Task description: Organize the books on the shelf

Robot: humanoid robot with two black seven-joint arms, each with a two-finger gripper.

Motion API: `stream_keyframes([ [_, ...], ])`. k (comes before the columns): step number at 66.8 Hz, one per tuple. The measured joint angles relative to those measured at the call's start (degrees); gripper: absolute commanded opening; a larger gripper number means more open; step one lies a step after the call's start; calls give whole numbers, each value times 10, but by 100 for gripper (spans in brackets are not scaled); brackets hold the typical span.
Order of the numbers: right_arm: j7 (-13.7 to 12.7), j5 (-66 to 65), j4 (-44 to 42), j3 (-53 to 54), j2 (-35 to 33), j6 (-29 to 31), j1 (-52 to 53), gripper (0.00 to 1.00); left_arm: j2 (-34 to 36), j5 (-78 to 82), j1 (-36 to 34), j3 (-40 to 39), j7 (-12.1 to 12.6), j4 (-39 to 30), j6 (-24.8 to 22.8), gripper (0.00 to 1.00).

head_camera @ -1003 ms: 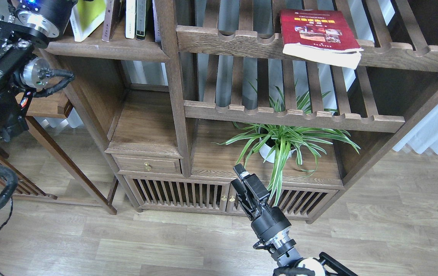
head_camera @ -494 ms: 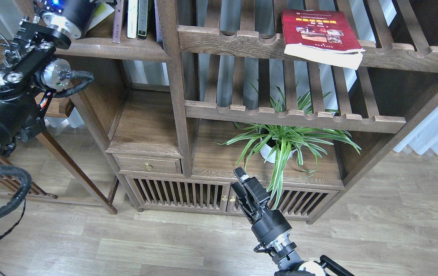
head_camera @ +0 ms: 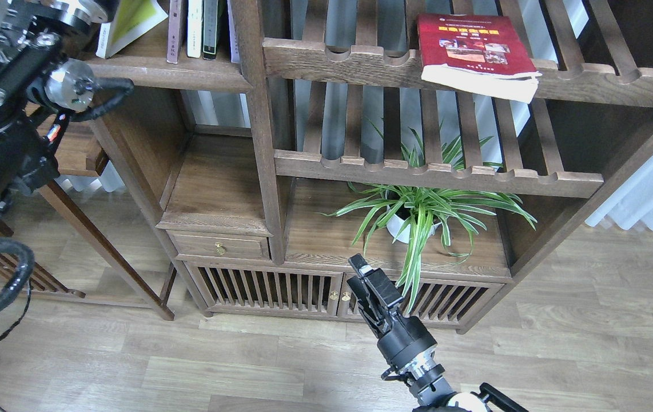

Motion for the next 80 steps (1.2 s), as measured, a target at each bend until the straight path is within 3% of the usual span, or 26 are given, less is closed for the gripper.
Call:
stream_keyframes([
  [16,3,4,3,8,3,0,10,83,-13,-53,9,-36,-3,-53,-6,46],
  [19,3,5,9,10,7,0,23,83,-13,-85,11,-41,-6,-63,-6,58],
  [26,3,5,11,10,9,0,33,83,-12,-100,12,-59,-5,-77,-8,72],
  [36,3,5,19,13,9,0,37,82,-5,-130,18,-77,0,-122,-9,81],
  [44,3,6,44,23,3,0,36,81,2,-173,30,-79,1,-165,-19,81],
  [66,13,52,134,93,5,0,12,76,0,-294,101,-78,5,-270,-141,84],
  [80,13,56,205,96,14,0,8,71,-2,-297,158,-74,49,-302,-223,83],
])
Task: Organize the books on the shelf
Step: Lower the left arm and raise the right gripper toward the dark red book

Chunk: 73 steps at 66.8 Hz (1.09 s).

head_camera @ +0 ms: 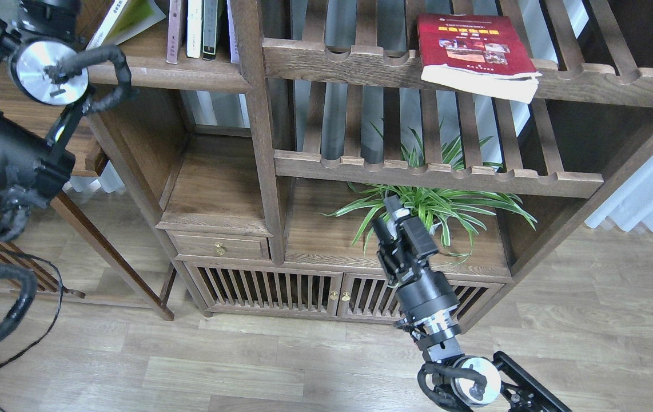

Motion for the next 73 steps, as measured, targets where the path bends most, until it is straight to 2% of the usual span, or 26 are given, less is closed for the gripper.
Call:
stream_keyframes([
  [6,0,0,15,0,1,0,0,71,-7,0,31,4,19,-18,-17,83],
  [23,0,0,41,3,1,0,6,76,-42,-1,161,11,72,-86,-21,83],
  [33,1,0,43,3,1,0,18,77,-48,-1,212,17,102,-94,-21,84],
  [49,3,0,43,12,1,0,47,77,-61,0,245,23,107,-92,-21,99],
  [73,20,1,42,52,1,0,61,77,-80,2,318,24,106,-81,-21,100],
])
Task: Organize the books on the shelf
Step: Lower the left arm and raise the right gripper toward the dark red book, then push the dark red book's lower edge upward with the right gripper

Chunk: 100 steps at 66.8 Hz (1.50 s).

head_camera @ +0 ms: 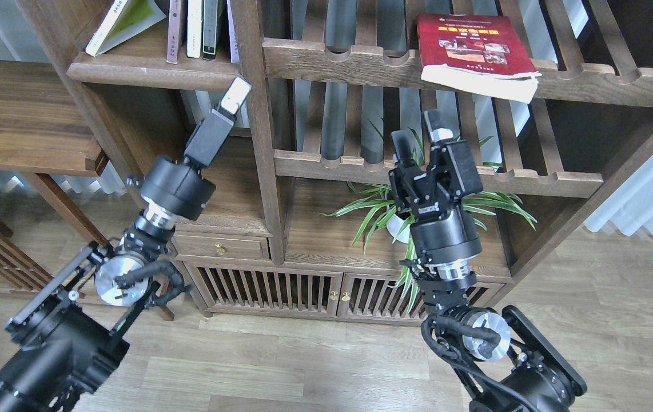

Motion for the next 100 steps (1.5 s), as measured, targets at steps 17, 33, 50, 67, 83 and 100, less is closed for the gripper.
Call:
stream_keyframes([
  [17,0,0,1,14,0,-7,22,77,-7,1,61,1,1,2,0,100],
  [33,1,0,1,39,0,-92,57,77,-33,1,44,-1,2,2,0,100],
  [50,0,0,2,44,0,-174,73,77,-35,1,35,-1,3,2,0,100],
  [67,0,2,3,59,-12,-207,98,77,-35,0,30,-4,3,5,0,100],
  [83,-1,2,3,78,-31,-225,104,77,-35,0,26,-4,3,11,0,100],
  [100,-2,3,0,110,-63,-242,104,77,-35,0,20,-4,3,20,0,100],
])
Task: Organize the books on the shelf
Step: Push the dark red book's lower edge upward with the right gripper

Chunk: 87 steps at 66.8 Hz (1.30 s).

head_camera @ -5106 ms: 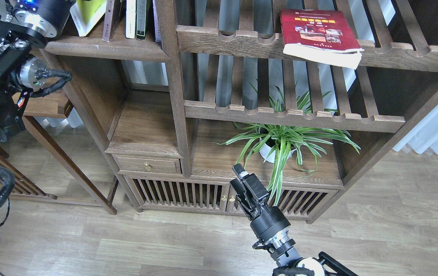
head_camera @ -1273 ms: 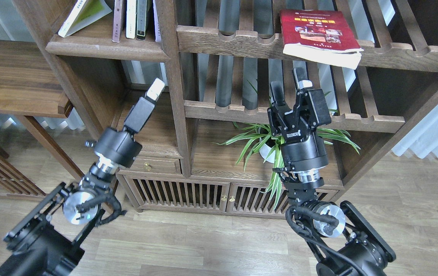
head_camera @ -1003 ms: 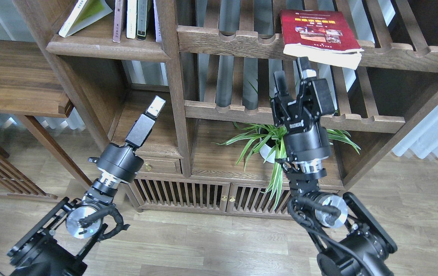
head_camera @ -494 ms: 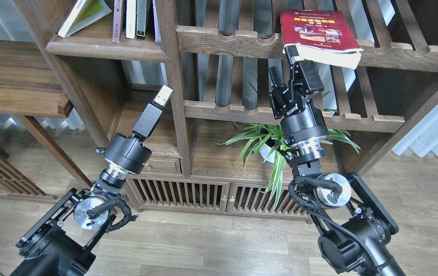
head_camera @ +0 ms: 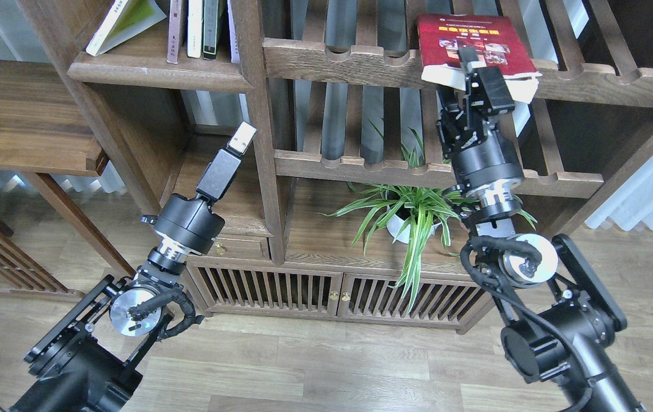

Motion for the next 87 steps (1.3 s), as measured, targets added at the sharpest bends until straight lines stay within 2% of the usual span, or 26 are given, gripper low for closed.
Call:
stream_keyframes([
  [24,-1,4,0,13,-31,-19,-5,75,2,1,-5,3,0,7,0,100],
  [49,-4,5,1,13,-41,-88,18,75,4,2,-7,5,1,12,0,100],
  [67,-4,5,1,13,-40,-112,40,73,4,2,-7,8,1,12,0,100],
  [73,-4,5,1,13,-41,-117,41,68,3,2,-7,8,1,12,0,100],
  [82,-4,5,3,13,-46,-118,42,54,3,2,-7,8,1,12,0,100],
  [87,-3,5,3,13,-53,-116,42,51,3,2,-7,8,1,12,0,100],
])
